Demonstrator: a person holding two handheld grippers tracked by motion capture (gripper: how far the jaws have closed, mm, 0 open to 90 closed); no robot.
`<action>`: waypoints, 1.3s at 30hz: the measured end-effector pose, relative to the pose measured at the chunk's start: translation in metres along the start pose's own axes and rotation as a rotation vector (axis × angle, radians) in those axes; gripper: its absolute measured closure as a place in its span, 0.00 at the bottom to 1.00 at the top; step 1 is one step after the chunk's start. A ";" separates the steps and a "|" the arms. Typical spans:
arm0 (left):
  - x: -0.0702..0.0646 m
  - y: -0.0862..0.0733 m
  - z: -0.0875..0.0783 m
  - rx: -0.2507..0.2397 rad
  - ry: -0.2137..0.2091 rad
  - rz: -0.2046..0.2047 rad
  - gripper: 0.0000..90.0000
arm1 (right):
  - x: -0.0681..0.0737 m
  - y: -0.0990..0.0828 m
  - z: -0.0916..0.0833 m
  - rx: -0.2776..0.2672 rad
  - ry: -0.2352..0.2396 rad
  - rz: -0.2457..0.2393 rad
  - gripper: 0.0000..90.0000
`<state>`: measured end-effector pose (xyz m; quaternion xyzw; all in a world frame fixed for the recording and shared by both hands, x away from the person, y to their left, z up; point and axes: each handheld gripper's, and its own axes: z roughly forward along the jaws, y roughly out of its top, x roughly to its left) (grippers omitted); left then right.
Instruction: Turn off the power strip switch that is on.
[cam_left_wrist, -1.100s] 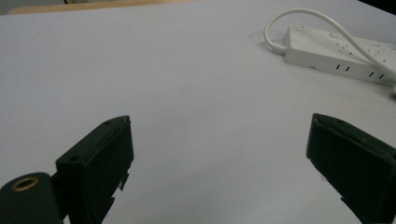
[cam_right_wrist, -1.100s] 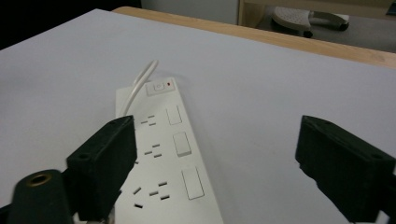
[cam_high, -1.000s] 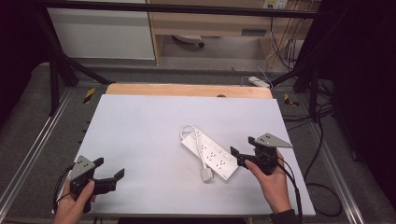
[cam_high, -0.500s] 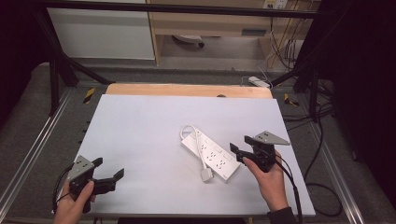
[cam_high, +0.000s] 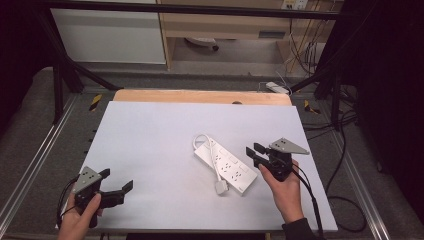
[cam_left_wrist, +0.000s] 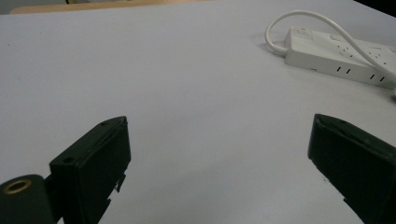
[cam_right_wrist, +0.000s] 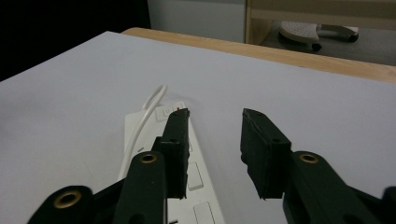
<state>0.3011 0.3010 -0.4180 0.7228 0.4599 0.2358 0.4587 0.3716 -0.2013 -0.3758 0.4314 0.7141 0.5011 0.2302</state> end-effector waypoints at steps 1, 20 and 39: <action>0.000 0.000 0.000 0.000 0.000 0.000 0.06 | 0.001 0.001 0.001 -0.002 0.005 -0.002 0.74; 0.000 0.000 0.000 0.003 0.000 0.003 0.06 | 0.003 0.000 0.024 0.033 0.048 -0.038 0.96; -0.001 0.000 0.000 0.005 -0.006 0.006 0.06 | 0.008 -0.013 0.038 0.099 0.041 -0.082 1.00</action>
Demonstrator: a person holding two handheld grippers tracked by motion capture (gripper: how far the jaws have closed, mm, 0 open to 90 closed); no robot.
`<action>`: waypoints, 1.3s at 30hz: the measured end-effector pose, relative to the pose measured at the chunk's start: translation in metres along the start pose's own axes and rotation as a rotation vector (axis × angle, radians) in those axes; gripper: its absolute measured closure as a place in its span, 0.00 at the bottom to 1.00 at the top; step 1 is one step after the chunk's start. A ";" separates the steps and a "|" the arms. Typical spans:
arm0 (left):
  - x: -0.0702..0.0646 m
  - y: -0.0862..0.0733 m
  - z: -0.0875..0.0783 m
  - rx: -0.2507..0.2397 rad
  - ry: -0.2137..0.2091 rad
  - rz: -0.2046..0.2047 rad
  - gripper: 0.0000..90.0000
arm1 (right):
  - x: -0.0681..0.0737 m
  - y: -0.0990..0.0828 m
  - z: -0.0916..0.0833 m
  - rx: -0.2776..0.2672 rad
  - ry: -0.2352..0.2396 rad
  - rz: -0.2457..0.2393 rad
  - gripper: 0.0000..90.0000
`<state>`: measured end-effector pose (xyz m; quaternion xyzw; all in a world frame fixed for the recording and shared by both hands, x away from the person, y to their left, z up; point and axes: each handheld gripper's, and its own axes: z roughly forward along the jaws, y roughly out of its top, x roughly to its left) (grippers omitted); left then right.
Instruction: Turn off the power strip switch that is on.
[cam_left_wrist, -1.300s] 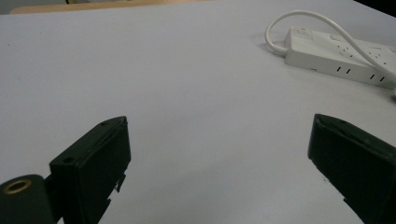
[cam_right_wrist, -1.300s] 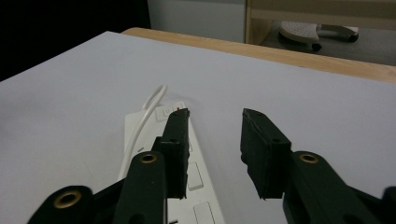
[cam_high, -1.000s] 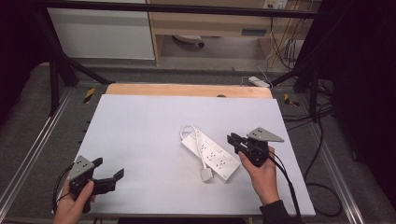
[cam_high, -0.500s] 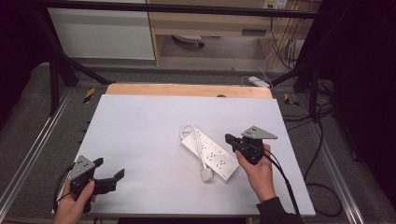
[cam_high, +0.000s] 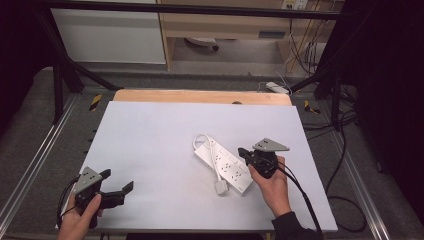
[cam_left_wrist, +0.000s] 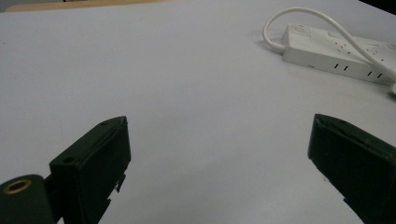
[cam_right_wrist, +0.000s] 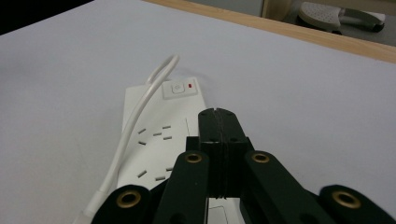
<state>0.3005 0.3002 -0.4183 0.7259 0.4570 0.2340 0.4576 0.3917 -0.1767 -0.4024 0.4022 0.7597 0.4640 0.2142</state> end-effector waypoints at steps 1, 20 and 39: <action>0.000 0.000 0.000 0.001 0.000 0.001 0.06 | 0.000 0.000 0.001 0.002 0.002 -0.004 1.00; -0.003 0.000 0.002 0.020 -0.011 0.022 0.06 | -0.002 -0.012 0.014 0.101 0.003 0.007 1.00; -0.004 -0.001 0.003 0.028 -0.015 0.028 0.07 | -0.002 -0.018 0.023 0.144 0.019 -0.002 1.00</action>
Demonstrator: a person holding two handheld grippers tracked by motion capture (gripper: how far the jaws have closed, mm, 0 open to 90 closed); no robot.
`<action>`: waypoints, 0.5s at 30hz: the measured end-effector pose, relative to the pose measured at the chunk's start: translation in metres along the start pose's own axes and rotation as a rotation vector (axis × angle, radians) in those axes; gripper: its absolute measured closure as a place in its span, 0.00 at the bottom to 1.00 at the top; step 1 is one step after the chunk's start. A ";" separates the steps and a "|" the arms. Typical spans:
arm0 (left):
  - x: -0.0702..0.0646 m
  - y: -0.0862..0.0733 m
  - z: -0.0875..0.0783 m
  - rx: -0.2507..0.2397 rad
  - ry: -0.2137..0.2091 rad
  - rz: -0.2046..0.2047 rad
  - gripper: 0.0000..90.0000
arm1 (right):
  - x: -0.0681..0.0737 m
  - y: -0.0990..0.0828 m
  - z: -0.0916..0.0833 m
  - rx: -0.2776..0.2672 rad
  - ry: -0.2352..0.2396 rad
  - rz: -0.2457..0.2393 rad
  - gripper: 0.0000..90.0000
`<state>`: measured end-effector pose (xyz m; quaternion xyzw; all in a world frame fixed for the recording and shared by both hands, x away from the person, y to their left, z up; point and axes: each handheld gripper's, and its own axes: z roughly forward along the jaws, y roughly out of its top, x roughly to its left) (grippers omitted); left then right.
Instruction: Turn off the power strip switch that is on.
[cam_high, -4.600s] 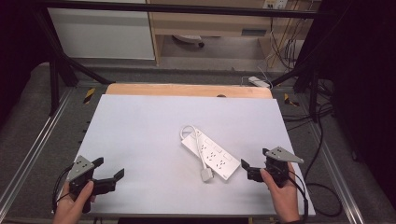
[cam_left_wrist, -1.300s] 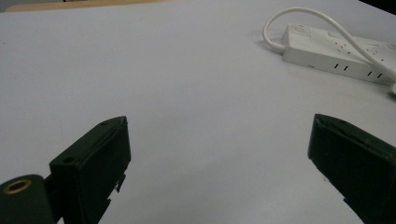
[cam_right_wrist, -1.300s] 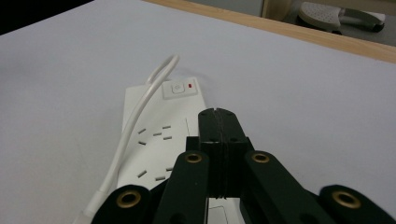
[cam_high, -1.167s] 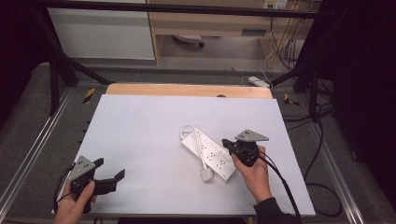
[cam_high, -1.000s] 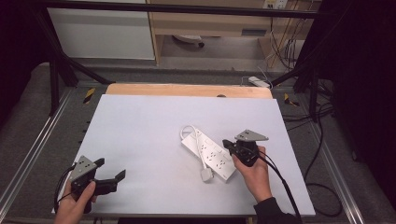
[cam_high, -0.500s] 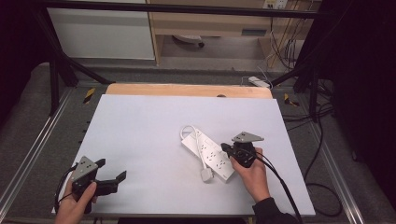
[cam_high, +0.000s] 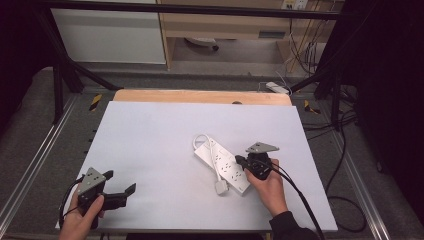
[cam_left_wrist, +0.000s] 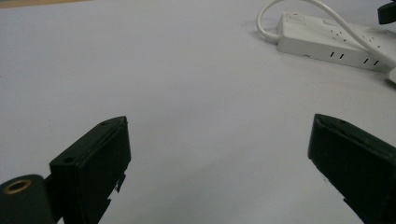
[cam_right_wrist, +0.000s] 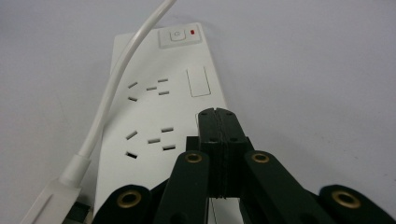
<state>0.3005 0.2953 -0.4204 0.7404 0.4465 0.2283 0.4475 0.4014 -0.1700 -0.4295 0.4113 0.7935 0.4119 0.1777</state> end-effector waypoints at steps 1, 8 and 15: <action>0.000 0.000 0.000 0.000 -0.001 0.000 0.07 | 0.000 0.000 0.000 -0.003 -0.002 0.000 1.00; -0.002 0.001 0.001 -0.001 -0.006 0.016 0.07 | 0.000 0.000 0.004 0.002 -0.002 0.004 1.00; -0.001 0.000 -0.001 -0.006 -0.007 0.009 0.06 | 0.001 -0.001 0.008 0.013 -0.008 -0.006 1.00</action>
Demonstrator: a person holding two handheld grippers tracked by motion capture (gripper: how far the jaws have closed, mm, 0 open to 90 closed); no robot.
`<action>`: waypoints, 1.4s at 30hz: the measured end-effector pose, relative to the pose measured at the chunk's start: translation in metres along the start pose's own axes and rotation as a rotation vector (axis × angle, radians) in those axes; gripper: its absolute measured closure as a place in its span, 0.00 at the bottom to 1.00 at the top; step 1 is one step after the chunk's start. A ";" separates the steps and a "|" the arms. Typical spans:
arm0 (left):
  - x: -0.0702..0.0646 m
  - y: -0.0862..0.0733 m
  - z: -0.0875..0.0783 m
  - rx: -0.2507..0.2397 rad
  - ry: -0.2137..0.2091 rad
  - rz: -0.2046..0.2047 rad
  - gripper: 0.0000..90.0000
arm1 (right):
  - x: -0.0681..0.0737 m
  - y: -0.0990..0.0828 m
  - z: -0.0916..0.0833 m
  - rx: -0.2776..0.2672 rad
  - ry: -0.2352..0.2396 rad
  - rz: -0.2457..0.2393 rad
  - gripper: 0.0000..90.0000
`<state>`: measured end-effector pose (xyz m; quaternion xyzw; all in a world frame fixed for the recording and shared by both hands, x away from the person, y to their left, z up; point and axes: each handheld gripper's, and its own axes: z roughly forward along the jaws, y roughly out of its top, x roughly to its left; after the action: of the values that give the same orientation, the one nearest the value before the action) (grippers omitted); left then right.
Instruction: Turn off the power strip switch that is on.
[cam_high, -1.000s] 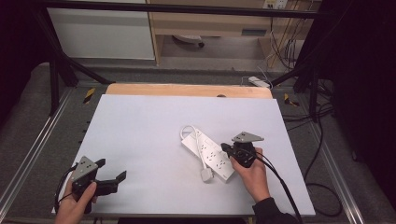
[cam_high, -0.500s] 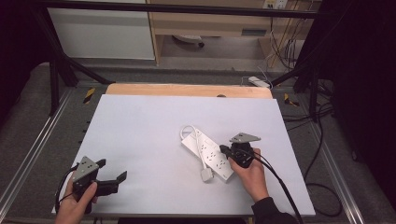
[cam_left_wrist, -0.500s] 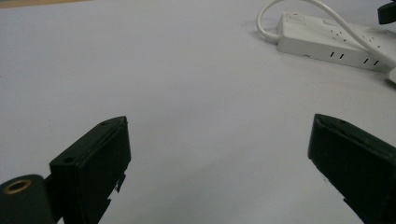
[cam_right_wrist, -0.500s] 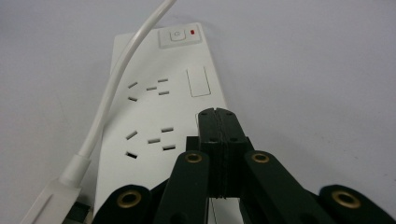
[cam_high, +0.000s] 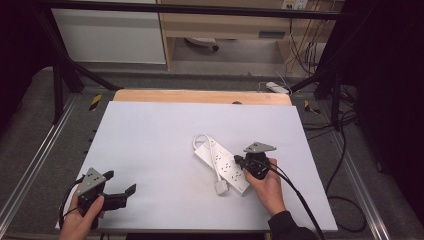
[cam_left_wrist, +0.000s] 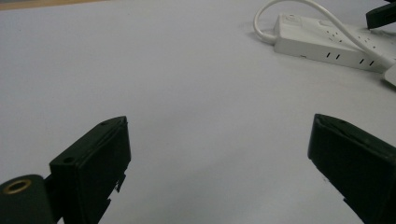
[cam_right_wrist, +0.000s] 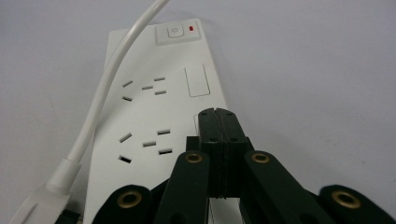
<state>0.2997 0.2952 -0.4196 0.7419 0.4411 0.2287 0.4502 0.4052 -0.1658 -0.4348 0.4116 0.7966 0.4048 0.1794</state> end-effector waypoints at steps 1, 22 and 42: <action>0.000 0.000 0.000 -0.001 -0.001 0.001 0.06 | 0.000 0.000 0.000 -0.003 -0.002 -0.003 1.00; -0.001 0.000 0.001 0.006 -0.002 0.008 0.06 | 0.003 -0.002 0.003 -0.013 -0.002 -0.018 1.00; -0.001 0.000 0.002 0.016 0.000 0.009 0.06 | 0.003 -0.003 0.004 -0.021 -0.001 -0.024 1.00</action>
<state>0.3003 0.2930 -0.4208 0.7476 0.4395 0.2273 0.4431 0.4042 -0.1627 -0.4394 0.4005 0.7969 0.4108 0.1891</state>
